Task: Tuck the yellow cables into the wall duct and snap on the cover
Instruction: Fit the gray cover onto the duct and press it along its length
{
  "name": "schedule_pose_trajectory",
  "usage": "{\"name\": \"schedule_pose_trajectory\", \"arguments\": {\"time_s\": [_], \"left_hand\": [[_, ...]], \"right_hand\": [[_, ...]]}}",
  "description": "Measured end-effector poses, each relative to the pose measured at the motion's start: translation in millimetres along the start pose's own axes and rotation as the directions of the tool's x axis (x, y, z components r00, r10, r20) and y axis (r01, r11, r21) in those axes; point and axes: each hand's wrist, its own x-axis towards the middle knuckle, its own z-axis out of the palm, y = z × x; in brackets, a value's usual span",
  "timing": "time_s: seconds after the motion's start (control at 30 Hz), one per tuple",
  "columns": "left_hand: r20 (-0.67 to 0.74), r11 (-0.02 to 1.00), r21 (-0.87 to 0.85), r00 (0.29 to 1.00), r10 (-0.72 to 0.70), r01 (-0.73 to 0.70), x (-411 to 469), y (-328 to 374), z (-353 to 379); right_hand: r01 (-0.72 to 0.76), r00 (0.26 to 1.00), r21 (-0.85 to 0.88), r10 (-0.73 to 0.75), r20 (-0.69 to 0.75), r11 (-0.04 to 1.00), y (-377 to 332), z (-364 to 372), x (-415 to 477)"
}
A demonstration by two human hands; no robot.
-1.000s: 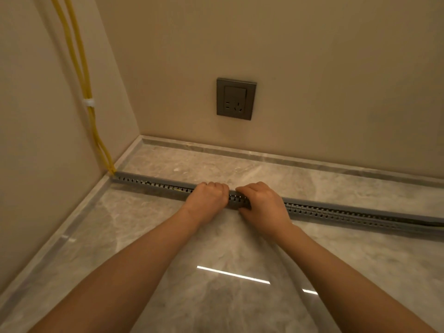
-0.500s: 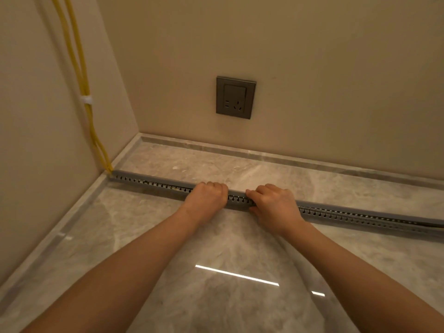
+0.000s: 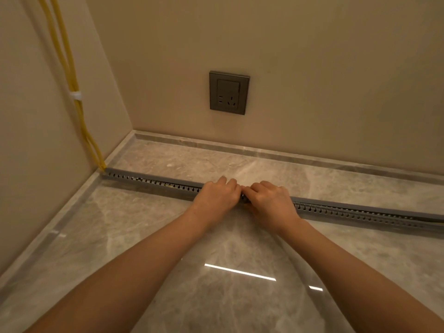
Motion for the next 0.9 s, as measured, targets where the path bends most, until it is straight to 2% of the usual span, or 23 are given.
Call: {"name": "schedule_pose_trajectory", "arguments": {"time_s": [0.27,0.4,0.73,0.9], "left_hand": [[-0.006,0.995,0.094,0.999,0.038,-0.037,4.2,-1.0,-0.9],[-0.007,0.993,0.109,0.999,0.042,-0.041,4.1,-0.8,0.0],[0.005,0.994,0.101,0.999,0.036,-0.037,3.7,-0.4,3.1],[0.017,0.995,0.094,1.0,0.024,-0.026,1.6,-0.3,6.4]], "right_hand": [[-0.059,0.998,-0.031,0.058,-0.021,0.998,-2.6,4.8,-3.9],[-0.005,0.993,-0.02,0.003,-0.121,1.0,0.1,2.2,-13.2],[-0.025,0.974,-0.127,-0.005,-0.226,0.992,35.0,-2.6,-43.8],[-0.055,0.972,-0.108,0.028,-0.231,0.993,34.4,-3.8,-44.0]]}}
